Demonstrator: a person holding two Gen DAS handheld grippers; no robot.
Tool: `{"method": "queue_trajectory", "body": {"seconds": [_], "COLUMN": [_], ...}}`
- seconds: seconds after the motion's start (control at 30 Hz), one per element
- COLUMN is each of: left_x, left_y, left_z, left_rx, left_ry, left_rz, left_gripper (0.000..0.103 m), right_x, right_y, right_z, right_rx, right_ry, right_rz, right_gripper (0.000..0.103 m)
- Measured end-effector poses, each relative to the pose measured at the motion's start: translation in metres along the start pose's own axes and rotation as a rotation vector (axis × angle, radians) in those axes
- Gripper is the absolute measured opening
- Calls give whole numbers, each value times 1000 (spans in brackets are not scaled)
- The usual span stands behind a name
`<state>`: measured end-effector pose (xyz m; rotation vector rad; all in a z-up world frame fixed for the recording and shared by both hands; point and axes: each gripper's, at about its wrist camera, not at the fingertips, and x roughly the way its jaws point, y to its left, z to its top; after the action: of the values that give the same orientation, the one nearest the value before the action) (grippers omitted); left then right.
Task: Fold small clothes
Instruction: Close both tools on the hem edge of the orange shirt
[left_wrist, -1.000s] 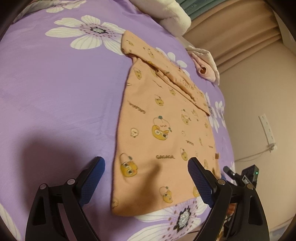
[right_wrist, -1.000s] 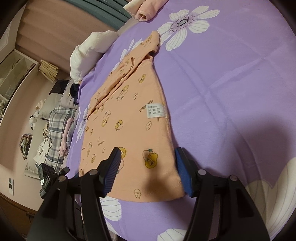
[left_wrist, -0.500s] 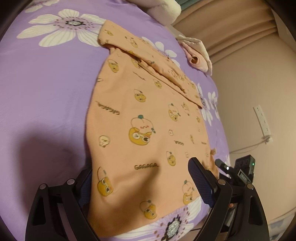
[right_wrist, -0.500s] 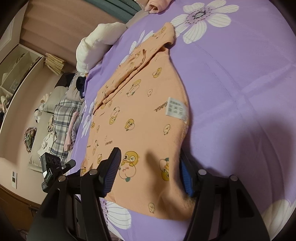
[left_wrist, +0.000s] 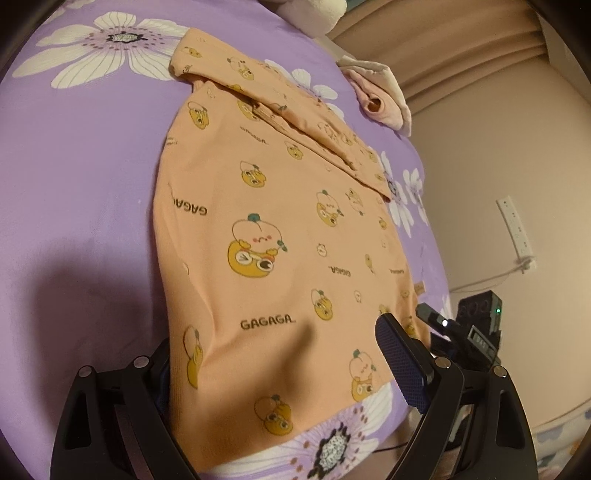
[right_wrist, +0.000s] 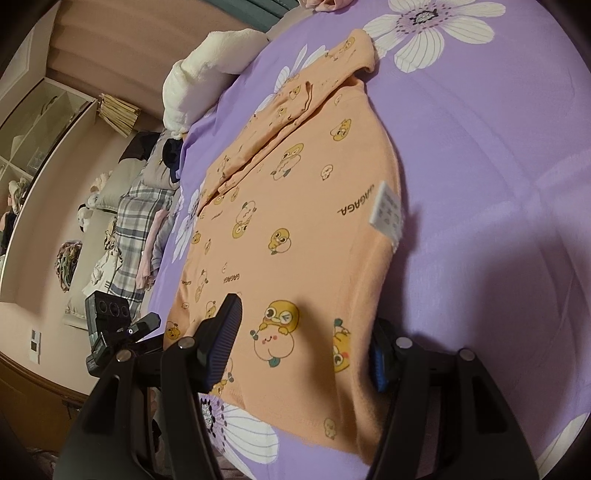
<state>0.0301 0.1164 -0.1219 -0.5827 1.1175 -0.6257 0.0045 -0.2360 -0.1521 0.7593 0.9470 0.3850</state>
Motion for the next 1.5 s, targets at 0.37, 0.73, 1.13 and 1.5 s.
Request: {"method": "queue_trajectory", "body": {"seconds": [0.37, 0.73, 1.13, 1.5], "left_x": [-2, 0, 3, 2], "left_y": [-5, -11, -14, -4], "left_z": [-18, -26, -32, -29], "left_rx": [8, -3, -5, -55], "left_ry": [26, 39, 47, 25], "left_rz": [-36, -64, -79, -122], "left_gripper": [90, 90, 90, 90], "right_x": [-6, -7, -1, -2], "right_y": [-3, 1, 3, 4], "right_z": [-16, -28, -26, -27], "right_rx": [22, -5, -8, 5], "right_ry": [23, 54, 53, 43], "right_rz": [50, 68, 78, 79], "right_gripper": [59, 59, 60, 60]}}
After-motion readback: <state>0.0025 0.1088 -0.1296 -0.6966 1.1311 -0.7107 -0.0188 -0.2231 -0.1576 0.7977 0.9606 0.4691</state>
